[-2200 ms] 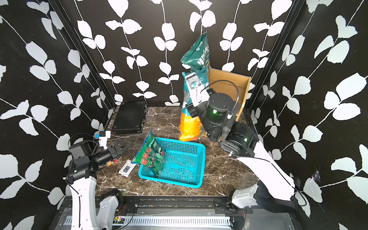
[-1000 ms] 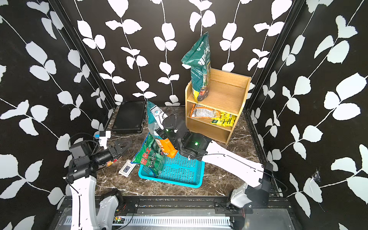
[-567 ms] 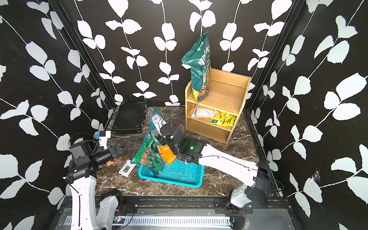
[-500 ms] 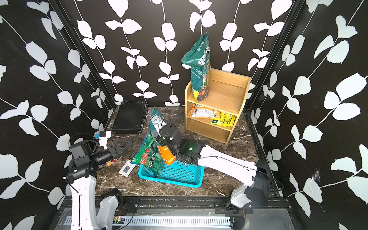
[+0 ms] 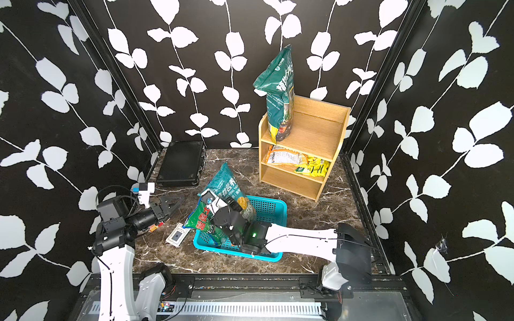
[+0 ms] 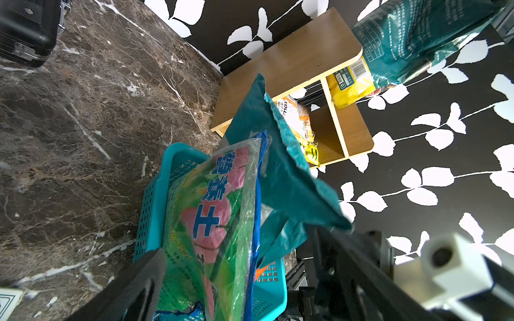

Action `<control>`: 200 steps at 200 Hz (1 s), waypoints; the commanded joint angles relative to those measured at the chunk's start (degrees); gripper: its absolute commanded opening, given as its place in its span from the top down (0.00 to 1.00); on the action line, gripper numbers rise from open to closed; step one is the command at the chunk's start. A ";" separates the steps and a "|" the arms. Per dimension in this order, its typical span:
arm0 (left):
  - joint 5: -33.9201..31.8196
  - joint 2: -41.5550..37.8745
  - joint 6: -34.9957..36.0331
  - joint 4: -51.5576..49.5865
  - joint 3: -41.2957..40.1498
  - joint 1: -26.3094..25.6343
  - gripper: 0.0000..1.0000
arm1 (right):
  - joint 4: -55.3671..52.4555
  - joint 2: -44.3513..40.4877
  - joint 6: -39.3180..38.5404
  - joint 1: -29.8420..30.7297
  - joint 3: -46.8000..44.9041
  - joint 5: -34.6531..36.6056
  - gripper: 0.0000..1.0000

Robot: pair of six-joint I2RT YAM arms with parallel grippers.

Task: Take down the fertilizer bag from the shelf
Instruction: Place the fertilizer bag in the storage box.

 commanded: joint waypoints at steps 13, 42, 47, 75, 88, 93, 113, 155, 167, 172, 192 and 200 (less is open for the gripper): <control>1.20 -0.10 0.82 0.73 -0.75 0.27 0.01 | 15.13 0.20 0.69 3.40 -4.05 2.98 1.00; 1.08 -0.10 0.73 0.90 -0.84 0.29 0.01 | 20.08 1.22 -0.23 4.92 -7.24 1.16 1.00; 1.09 -0.11 0.73 0.93 -0.84 0.24 0.01 | 20.79 1.40 -0.41 5.02 -7.78 0.40 1.00; 1.11 -0.14 0.73 0.90 -0.85 0.24 0.01 | 24.52 2.59 -1.78 6.34 -9.95 -1.36 1.00; 1.10 -0.11 0.73 0.94 -0.85 0.24 0.01 | 24.43 4.21 -1.48 6.38 -10.03 -1.32 1.00; 1.19 -0.13 0.73 0.96 -0.84 0.25 0.01 | 24.33 4.41 -1.43 6.42 -10.07 -1.40 1.00; 1.19 -0.12 0.73 0.86 -0.84 0.28 0.01 | 24.33 4.35 -1.43 6.46 -10.54 -3.64 1.00; 1.19 -0.10 0.73 1.02 -0.84 0.27 0.01 | 23.57 0.51 -2.30 6.65 -12.08 -4.64 0.37; 1.24 -0.11 0.73 0.99 -0.84 0.29 0.01 | 22.92 -1.24 -2.72 6.66 -11.93 -2.90 0.27; 1.23 -0.11 0.73 0.99 -0.91 0.24 0.01 | 20.94 -2.06 -2.96 6.68 -11.79 -1.81 0.24; 1.25 -0.11 0.72 1.07 -0.93 0.29 0.01 | 17.30 -6.22 -4.96 6.63 -10.77 2.61 0.17; 1.31 -0.15 0.73 1.07 -0.93 0.27 0.01 | 15.72 -8.19 -6.20 6.64 -10.08 4.85 0.15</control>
